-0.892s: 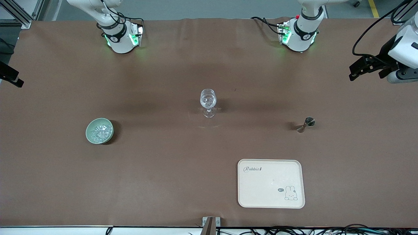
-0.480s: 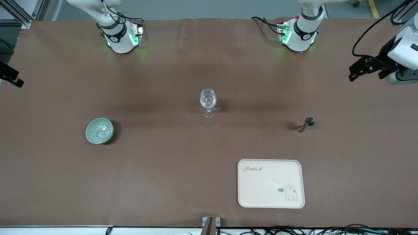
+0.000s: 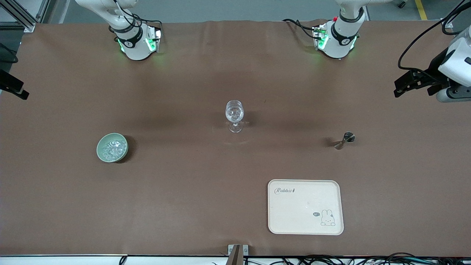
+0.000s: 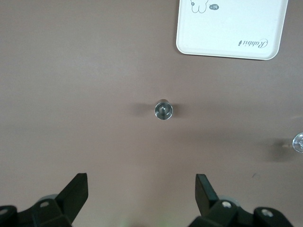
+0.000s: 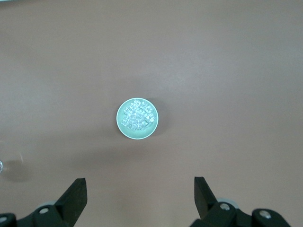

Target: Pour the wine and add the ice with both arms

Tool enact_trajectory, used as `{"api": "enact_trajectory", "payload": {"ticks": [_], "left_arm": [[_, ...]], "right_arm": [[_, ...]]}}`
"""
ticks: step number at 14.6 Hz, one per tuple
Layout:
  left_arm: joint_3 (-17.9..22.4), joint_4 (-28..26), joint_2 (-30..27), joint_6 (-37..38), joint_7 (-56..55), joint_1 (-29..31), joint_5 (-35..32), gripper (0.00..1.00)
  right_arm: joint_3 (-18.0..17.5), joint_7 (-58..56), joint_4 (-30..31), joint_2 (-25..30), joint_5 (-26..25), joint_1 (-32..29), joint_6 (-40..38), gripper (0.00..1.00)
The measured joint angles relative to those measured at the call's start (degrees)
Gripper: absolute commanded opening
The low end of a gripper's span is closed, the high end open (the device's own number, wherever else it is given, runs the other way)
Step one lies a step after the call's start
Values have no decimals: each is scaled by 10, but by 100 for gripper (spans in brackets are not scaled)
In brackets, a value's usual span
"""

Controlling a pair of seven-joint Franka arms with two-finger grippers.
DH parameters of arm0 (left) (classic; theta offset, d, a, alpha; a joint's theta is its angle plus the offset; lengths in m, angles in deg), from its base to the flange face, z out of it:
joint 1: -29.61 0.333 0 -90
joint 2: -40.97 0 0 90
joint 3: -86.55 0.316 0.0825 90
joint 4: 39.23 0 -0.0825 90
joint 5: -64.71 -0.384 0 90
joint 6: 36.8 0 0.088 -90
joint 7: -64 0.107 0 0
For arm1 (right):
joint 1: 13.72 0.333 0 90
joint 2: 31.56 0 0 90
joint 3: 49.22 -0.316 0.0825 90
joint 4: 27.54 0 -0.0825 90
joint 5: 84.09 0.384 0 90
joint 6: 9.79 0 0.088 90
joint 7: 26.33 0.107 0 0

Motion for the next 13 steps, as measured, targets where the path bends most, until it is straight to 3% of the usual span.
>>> {"api": "enact_trajectory", "payload": {"ticks": [3,7,13], "left_arm": [[6,0,13,0,1,8,0,100],[13,1,49,0,7,30,0,100],[15,11,138,-6,-59,66,0,96]], "right_arm": [[-1,0,20,-40,13,7,25,100],[1,-22,102,-82,27,6,131,100],[1,-43,298,-123,29,8,393,100]]}}
